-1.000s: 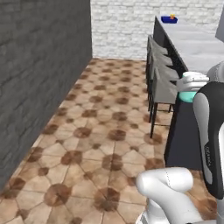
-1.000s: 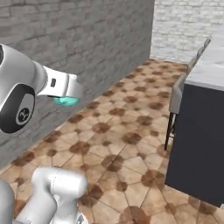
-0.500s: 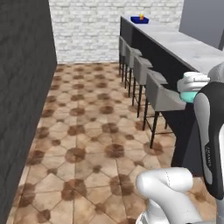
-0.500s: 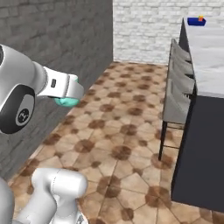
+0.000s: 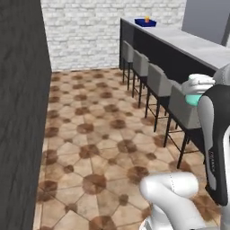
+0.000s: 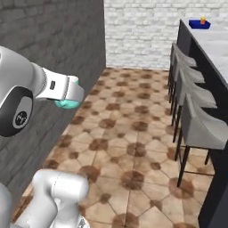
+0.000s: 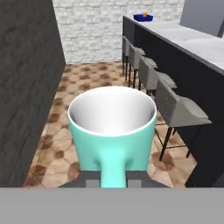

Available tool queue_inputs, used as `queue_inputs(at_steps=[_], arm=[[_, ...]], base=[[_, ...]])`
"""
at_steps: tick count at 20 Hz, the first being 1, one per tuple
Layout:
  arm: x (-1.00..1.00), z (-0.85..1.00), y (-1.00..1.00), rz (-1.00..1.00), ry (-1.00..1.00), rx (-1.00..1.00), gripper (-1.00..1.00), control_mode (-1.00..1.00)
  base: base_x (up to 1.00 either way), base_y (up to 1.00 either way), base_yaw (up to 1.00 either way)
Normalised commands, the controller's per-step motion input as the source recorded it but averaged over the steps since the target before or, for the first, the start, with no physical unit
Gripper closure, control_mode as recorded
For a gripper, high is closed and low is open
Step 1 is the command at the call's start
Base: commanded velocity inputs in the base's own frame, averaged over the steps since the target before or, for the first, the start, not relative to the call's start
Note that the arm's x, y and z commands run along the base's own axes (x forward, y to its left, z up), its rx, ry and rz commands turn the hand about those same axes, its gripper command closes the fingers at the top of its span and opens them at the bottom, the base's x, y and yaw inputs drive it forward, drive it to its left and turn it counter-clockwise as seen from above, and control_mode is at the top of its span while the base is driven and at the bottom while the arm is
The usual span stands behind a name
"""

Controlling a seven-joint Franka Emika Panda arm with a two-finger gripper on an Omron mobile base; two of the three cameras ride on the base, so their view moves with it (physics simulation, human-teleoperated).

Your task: There is a tray on the dining counter. Grab the cup, mug, and pitcher and place them on the tray. The pitcher may be placed next to the tray if it cannot fit the tray.

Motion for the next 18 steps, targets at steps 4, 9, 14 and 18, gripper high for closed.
queue_inputs(at_steps=[4, 9, 14, 18], arm=[[0.0, 0.0, 0.0, 0.0, 0.0, 0.0, 1.0, 1.0], [0.0, 0.0, 0.0, 0.0, 0.0, 0.0, 1.0, 1.0], [0.0, 0.0, 0.0, 0.0, 0.0, 0.0, 1.0, 1.0], [0.0, 0.0, 0.0, 0.0, 0.0, 0.0, 1.0, 1.0]], base=[[1.0, 0.46, -0.02], [1.0, 0.09, 0.0], [1.0, 0.13, 0.0], [1.0, 0.14, 0.0]])
